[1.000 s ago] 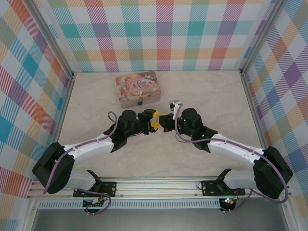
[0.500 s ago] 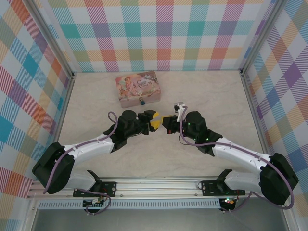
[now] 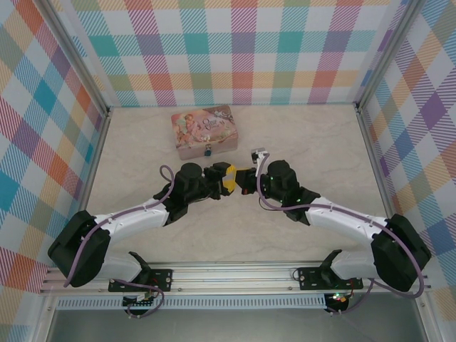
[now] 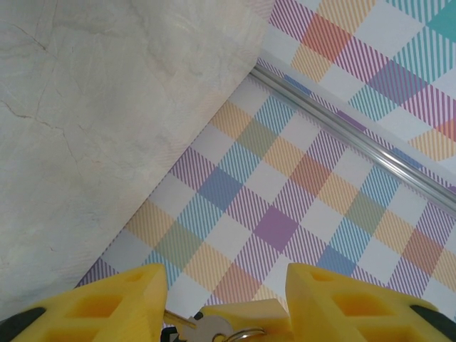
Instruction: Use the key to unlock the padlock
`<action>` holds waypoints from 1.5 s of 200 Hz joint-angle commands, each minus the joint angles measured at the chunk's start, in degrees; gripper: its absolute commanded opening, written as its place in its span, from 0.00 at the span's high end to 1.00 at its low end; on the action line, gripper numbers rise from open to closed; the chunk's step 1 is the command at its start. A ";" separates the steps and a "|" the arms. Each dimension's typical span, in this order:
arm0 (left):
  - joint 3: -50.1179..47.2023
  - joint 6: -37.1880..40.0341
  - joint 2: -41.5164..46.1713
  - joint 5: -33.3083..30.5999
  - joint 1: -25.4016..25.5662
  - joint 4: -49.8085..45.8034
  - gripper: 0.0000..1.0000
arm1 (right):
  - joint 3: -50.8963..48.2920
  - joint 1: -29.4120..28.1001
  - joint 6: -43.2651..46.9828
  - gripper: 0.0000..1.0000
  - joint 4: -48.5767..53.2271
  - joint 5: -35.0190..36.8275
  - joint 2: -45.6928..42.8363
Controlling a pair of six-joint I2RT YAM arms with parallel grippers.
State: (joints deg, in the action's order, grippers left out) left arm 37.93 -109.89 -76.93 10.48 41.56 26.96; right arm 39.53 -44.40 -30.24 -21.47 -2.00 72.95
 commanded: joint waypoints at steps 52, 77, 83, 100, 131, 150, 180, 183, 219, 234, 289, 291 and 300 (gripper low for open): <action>0.48 0.42 -1.39 1.57 0.92 0.81 0.49 | 2.85 -0.45 -0.14 1.00 -4.21 -1.23 0.88; 0.39 0.38 -1.55 1.56 0.97 1.08 0.48 | 2.46 -0.51 -0.52 1.00 -4.75 -1.25 0.71; 0.47 0.37 -1.66 1.65 0.96 1.08 0.47 | 2.48 -0.51 -0.52 1.00 -4.74 -1.25 0.66; 0.48 0.29 -1.84 1.69 0.98 1.19 0.45 | 2.68 -0.53 -0.47 1.00 -4.97 -1.27 0.57; 0.54 0.20 -2.01 1.74 0.91 1.38 0.41 | 3.37 -0.51 -0.35 1.00 -4.94 -1.68 0.61; 0.30 0.03 -2.26 1.69 0.97 1.87 0.41 | 3.49 -0.56 -0.59 1.00 -4.89 -1.97 0.79; -0.34 -0.50 -2.20 1.31 0.94 3.16 0.49 | 1.79 -0.62 -1.69 1.00 -4.74 -2.31 0.69; -0.32 -0.58 -2.11 1.27 0.93 3.26 0.50 | 1.53 -0.71 -1.79 1.00 -4.74 -2.19 0.58; -0.49 -0.66 -1.91 0.95 0.93 3.36 0.56 | -1.24 -1.34 -2.89 1.00 -4.45 -0.65 -1.05; -0.58 -0.63 -2.01 0.95 0.98 3.36 0.58 | -1.90 -1.47 -2.81 1.00 -3.81 0.11 -2.26; -0.58 -0.59 -2.04 0.77 0.98 3.45 0.63 | -3.68 -1.47 -3.33 1.00 -2.78 1.12 -4.65; -0.58 -0.59 -2.05 0.77 0.98 3.43 0.64 | -3.74 -1.48 -3.34 1.00 -2.78 1.14 -4.70; -0.67 -0.58 -1.97 0.73 0.94 3.45 0.65 | -3.86 -1.48 -3.42 1.00 -2.68 1.12 -4.83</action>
State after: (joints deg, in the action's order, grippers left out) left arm 37.95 -110.34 -78.74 10.46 41.60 28.73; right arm 36.53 -45.47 -32.64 -22.68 -1.54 69.36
